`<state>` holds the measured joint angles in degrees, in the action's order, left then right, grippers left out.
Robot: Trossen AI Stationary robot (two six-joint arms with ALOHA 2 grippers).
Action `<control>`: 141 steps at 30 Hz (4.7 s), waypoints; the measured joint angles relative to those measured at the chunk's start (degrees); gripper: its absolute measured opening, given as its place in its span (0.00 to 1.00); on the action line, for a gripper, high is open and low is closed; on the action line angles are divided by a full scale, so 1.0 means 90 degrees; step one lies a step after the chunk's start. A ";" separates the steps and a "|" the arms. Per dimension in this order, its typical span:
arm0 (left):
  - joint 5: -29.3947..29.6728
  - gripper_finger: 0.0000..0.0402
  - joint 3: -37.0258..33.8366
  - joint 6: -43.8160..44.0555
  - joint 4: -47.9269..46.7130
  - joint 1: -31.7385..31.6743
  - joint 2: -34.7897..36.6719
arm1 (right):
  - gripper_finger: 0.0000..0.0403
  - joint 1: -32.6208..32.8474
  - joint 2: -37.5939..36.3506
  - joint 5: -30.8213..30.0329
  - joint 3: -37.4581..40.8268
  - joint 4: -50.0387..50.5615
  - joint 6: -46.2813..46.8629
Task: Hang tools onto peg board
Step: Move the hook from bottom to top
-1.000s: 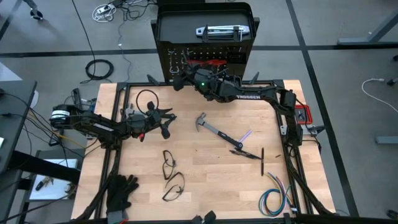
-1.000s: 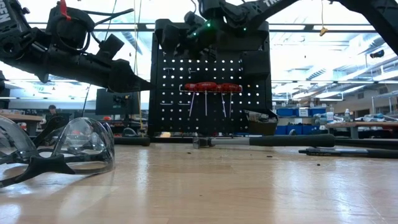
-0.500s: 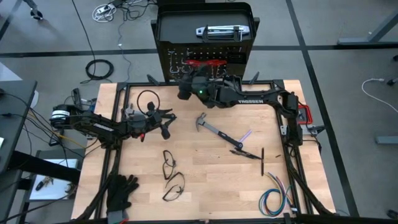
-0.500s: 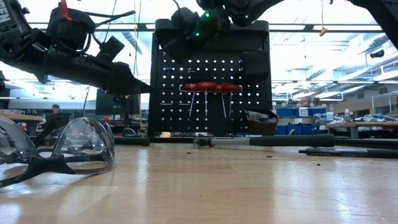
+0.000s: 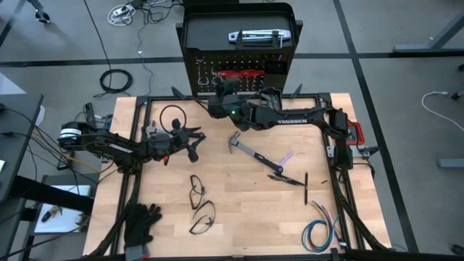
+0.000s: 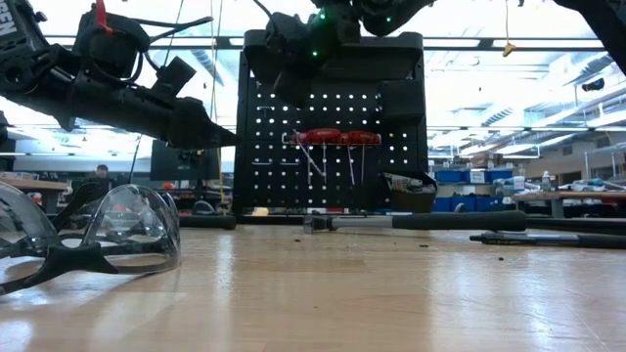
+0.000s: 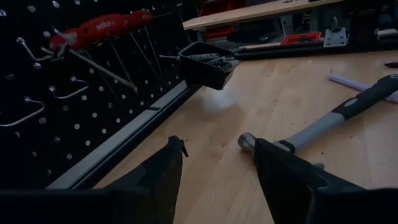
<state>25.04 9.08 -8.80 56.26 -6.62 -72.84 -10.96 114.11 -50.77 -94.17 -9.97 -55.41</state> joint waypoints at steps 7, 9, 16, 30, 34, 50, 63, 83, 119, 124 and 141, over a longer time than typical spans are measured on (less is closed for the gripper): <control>-0.0288 0.49 0.0000 0.0112 -0.0585 -0.0002 0.0000 | 0.31 0.0514 -0.0035 -0.0063 -0.0007 0.1492 0.1499; -0.0445 0.49 0.0000 0.0263 -0.0585 -0.0001 0.0000 | 0.31 0.0628 -0.0045 -0.0050 -0.0007 0.2056 0.2164; -0.0633 0.49 0.0001 0.0529 -0.0638 -0.0002 0.0000 | 0.31 0.0616 -0.0200 0.0561 -0.0005 0.3987 0.4771; -0.1451 0.49 0.1084 -0.0052 -0.1718 -0.0104 0.0000 | 0.31 0.1260 -0.2567 0.0244 0.3832 0.2062 0.7204; -0.1195 0.49 0.1737 -0.0478 -0.1692 -0.0460 -0.0135 | 0.31 0.1155 -0.2928 0.0361 0.5243 -0.0313 0.6975; 0.1307 0.49 0.5010 -0.4086 -0.1289 -0.1572 -0.3222 | 0.31 0.0058 -0.3240 0.2458 0.7008 -0.2763 0.5699; 0.0917 0.38 0.5509 -0.4308 -0.2480 -0.2157 -0.2858 | 0.31 -0.0152 -0.4488 0.2712 0.7414 -0.1907 0.5831; 0.0803 0.33 0.6037 -0.4501 -0.3922 -0.2714 -0.2900 | 0.30 -0.1061 -0.4137 0.4180 0.7614 -0.2421 0.5990; 0.0437 0.13 0.6084 -0.4785 -0.3858 -0.2832 -0.2900 | 0.29 -0.1061 -0.4137 0.4334 0.7609 -0.2505 0.5971; 0.0439 0.13 0.6084 -0.4697 -0.3877 -0.2828 -0.2900 | 0.29 -0.1061 -0.4137 0.4340 0.7609 -0.2505 0.5971; 0.0486 0.13 0.6084 -0.4698 -0.3786 -0.2686 -0.2900 | 0.29 -0.1061 -0.4137 0.4340 0.7609 -0.2501 0.5971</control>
<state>29.41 63.83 -51.08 22.19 -30.79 -98.94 -20.51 76.88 -11.70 -25.69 -32.48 -1.67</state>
